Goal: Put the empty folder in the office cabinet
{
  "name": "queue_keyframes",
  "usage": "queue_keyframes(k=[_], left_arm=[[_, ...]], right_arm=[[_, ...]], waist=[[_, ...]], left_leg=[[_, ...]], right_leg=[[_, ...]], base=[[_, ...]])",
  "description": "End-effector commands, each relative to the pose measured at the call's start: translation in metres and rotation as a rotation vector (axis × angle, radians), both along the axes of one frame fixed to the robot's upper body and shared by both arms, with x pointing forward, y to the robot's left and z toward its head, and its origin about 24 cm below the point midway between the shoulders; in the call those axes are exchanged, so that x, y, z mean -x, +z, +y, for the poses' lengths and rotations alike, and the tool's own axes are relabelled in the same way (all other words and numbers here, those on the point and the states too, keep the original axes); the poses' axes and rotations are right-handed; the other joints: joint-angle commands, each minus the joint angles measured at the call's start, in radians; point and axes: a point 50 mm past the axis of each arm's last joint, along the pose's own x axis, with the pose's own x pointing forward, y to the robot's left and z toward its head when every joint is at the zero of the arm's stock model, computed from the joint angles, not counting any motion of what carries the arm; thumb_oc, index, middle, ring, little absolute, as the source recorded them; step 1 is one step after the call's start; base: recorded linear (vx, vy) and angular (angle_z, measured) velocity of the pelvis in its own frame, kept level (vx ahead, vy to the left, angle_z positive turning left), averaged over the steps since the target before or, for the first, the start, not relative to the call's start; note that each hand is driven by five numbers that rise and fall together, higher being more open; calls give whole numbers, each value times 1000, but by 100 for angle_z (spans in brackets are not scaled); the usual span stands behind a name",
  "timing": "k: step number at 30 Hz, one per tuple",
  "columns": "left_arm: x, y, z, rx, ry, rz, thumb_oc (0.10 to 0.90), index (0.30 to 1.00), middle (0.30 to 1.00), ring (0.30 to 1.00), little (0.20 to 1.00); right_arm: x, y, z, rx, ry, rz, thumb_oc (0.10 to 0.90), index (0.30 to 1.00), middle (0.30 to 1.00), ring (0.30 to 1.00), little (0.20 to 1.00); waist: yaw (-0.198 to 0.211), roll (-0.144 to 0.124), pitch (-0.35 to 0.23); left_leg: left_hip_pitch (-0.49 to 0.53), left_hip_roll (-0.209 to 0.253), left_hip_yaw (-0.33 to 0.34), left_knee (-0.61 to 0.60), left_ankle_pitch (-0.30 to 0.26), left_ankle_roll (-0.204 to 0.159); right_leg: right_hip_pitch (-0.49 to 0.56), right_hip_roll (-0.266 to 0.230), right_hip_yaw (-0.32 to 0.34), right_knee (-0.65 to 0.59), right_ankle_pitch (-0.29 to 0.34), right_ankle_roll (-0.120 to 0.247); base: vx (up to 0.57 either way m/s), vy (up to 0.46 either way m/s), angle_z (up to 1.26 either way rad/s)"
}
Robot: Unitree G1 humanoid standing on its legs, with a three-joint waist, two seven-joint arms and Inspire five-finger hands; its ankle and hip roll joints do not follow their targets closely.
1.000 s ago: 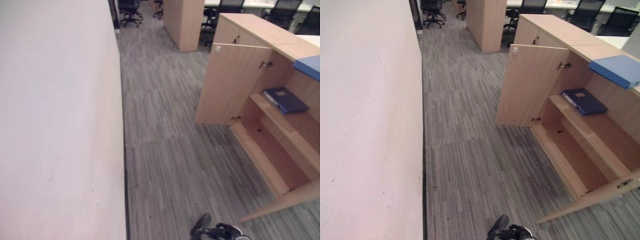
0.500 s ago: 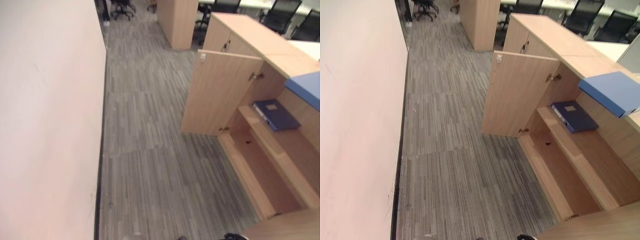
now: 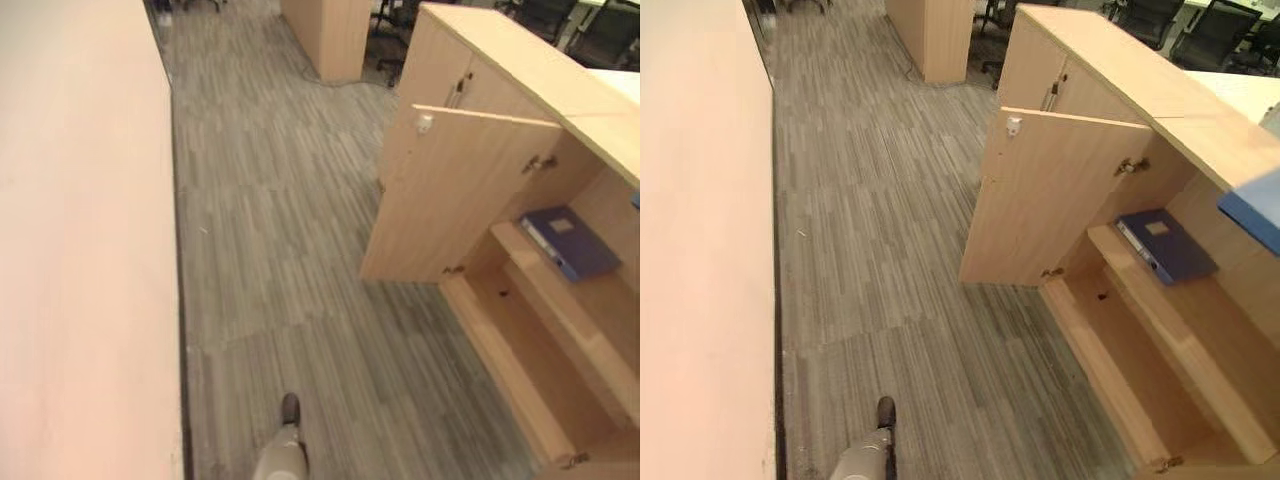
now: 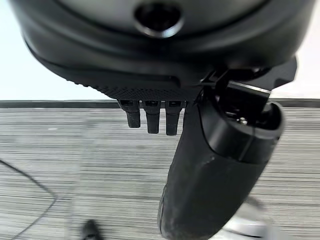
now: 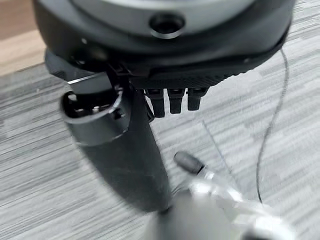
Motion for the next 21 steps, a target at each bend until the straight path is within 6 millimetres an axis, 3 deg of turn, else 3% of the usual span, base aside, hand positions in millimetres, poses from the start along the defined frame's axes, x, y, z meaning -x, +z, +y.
queue_keyframes(k=[1, 2, 3, 4, 5, 6, 8, 9, 10, 12, 13, 14, 15, 18, 19, 21], left_arm=[[32, 2, 10, -33, -57, 114, 800, 900, 900, 900, 900], [32, 3, 10, -34, -57, 114, 800, 900, 900, 900, 900], [29, 4, 14, -44, -64, 108, 800, 900, 900, 900, 900], [27, 4, 15, -49, -70, 107, 800, 900, 900, 900, 900], [27, 4, 15, -49, -70, 107, 800, 900, 900, 900, 900], [26, 7, 23, -68, -101, 111, 800, 900, 900, 900, 900], [24, 7, 25, -75, -98, 103, 800, 900, 900, 900, 900], [24, 8, 26, -76, -72, 92, 800, 900, 900, 900, 900], [24, 8, 26, -76, -71, 91, 800, 900, 900, 900, 900], [34, 7, 22, -68, -42, 109, 800, 900, 900, 900, 900], [34, 7, 22, -68, -42, 109, 800, 900, 900, 900, 900], [37, 6, 22, -66, -33, 115, 800, 900, 900, 900, 900], [40, 7, 23, -73, -24, 122, 800, 900, 900, 900, 900], [40, 7, 24, -80, -2, 114, 800, 900, 900, 900, 900], [38, 7, 22, -76, -7, 113, 800, 900, 900, 900, 900], [38, 6, 20, -72, -10, 115, 800, 900, 900, 900, 900]], right_arm=[[4, 4, -20, 34, 7, 8, 800, 900, 900, 900, 900], [3, 4, -20, 34, 7, 8, 800, 900, 900, 900, 900], [-5, 5, -20, 35, 11, -17, 800, 900, 900, 900, 900], [-9, 6, -20, 36, 13, -30, 800, 900, 900, 900, 900], [-9, 6, -20, 36, 13, -31, 800, 900, 900, 900, 900], [-20, 7, -15, 30, 55, -66, 800, 900, 900, 900, 900], [-24, 7, -15, 35, 72, -76, 800, 900, 900, 900, 900], [-33, 9, -15, 38, 83, -106, 800, 900, 900, 900, 900], [-34, 10, -15, 38, 84, -107, 800, 900, 900, 900, 900], [-41, 12, -16, 50, 102, -124, 800, 900, 900, 900, 900], [-41, 12, -16, 50, 102, -124, 800, 900, 900, 900, 900], [-41, 11, -16, 52, 102, -120, 800, 900, 900, 900, 900], [-37, 11, -16, 53, 94, -110, 800, 900, 900, 900, 900], [-26, 7, -13, 44, 58, -81, 800, 900, 900, 900, 900], [-15, 6, -15, 44, 37, -50, 800, 900, 900, 900, 900], [-10, 5, -15, 44, 33, -36, 800, 900, 900, 900, 900]], waist=[[14, 63, -37], [15, 59, -36], [4, 64, -29], [-1, 68, -26], [0, 65, -24], [-21, 77, -15], [-31, 79, -9], [-33, 89, 0], [-32, 92, 0], [-26, 107, 15], [-25, 109, 15], [-21, 105, 19], [-13, 84, 27], [-4, 59, 22], [-1, 44, 3], [-3, 38, -7]], left_leg=[[81, 23, -6, -62, -56, -67], [82, 16, -2, -62, -59, -63], [105, -8, 6, -60, -83, -41], [125, -26, 15, -65, -102, -24], [126, -31, 17, -66, -104, -21], [214, -72, 67, -81, -180, 11], [232, -71, 77, -81, -194, 13], [253, -64, 102, -81, -201, 6], [253, -59, 103, -81, -201, 4], [288, -40, 138, -81, -210, -17], [289, -36, 140, -81, -209, -18], [301, -34, 152, -81, -210, -28], [316, -33, 176, -81, -209, -50], [327, -20, 201, -81, -212, -69], [342, -20, 224, -81, -230, -74], [347, -21, 226, -81, -233, -77]], right_leg=[[-93, -109, -21, 193, 119, 91], [-97, -118, -16, 200, 119, 96], [-128, -160, -15, 282, 187, 95], [-147, -191, -22, 343, 211, 98], [-150, -198, -17, 350, 210, 101], [-199, -298, -133, 511, 262, 135], [-219, -291, -167, 520, 238, 132], [-263, -256, -239, 470, 213, 139], [-261, -248, -241, 463, 214, 138], [-337, -164, -325, 286, 219, 150], [-334, -156, -325, 276, 224, 149], [-346, -130, -349, 194, 244, 154], [-368, -95, -400, 50, 284, 166], [-364, -88, -441, -70, 327, 175], [-337, -101, -475, -89, 311, 172], [-326, -103, -491, -87, 311, 168]], base=[[278, 464, -27], [242, 497, -31], [139, 330, -19], [136, 323, -5], [303, 564, 3], [315, 501, 1], [238, 302, -27], [88, 37, -58], [111, 29, -62], [75, -57, -51], [80, -94, -73], [99, -195, -71], [98, -197, -59], [181, -267, -50], [187, -157, -7], [261, -128, -6]])
